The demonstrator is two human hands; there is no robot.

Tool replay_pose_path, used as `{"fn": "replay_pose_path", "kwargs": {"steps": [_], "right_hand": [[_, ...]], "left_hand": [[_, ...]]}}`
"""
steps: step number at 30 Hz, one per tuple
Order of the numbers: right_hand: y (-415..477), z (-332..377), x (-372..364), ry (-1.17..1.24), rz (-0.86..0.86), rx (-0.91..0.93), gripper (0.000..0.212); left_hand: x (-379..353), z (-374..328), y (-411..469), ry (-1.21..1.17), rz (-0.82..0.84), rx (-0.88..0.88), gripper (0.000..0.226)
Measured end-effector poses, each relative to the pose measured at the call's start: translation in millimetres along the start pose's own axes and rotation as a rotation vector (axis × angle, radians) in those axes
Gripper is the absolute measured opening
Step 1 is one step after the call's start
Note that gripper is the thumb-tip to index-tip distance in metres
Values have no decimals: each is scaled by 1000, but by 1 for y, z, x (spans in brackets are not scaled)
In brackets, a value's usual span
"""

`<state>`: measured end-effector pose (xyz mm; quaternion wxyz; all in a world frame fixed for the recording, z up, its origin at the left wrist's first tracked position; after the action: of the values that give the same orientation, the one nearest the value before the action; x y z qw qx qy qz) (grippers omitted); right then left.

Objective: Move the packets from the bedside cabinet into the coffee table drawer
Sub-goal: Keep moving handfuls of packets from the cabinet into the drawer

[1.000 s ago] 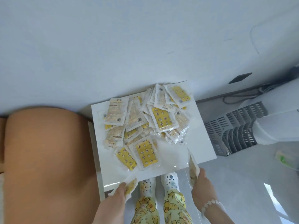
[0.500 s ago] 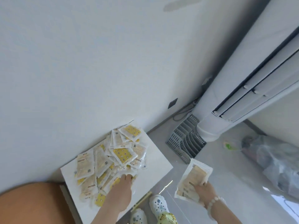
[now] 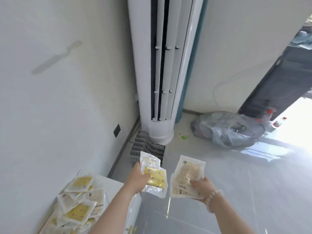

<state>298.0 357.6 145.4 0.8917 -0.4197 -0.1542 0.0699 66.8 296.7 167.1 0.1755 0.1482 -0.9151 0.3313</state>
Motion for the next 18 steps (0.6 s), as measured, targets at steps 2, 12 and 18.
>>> {"fn": "replay_pose_path", "kwargs": {"steps": [2,12,18], "right_hand": [[-2,1,31,111,-17,-7,14],[-20,-46,238,430,-130,34,15],[-40,-123,362,646,-302,-12,26]], "left_hand": [[-17,-29,3,-29,15,-15,30],[-205,-160,-26,-41,269,-109,29],[-362,-216,-72,81,502,-209,29]]}}
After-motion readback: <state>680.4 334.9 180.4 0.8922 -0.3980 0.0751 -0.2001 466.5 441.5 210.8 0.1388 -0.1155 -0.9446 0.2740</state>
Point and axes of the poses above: each hand's wrist, its own y-axis towards the middle knuckle, its own x-axis out of the back of the hand, z = x × y, the point moved 7 cm from there along y, towards the middle knuckle, and after that the axes turned 2 degrees about -z, right-handed, at the moved point
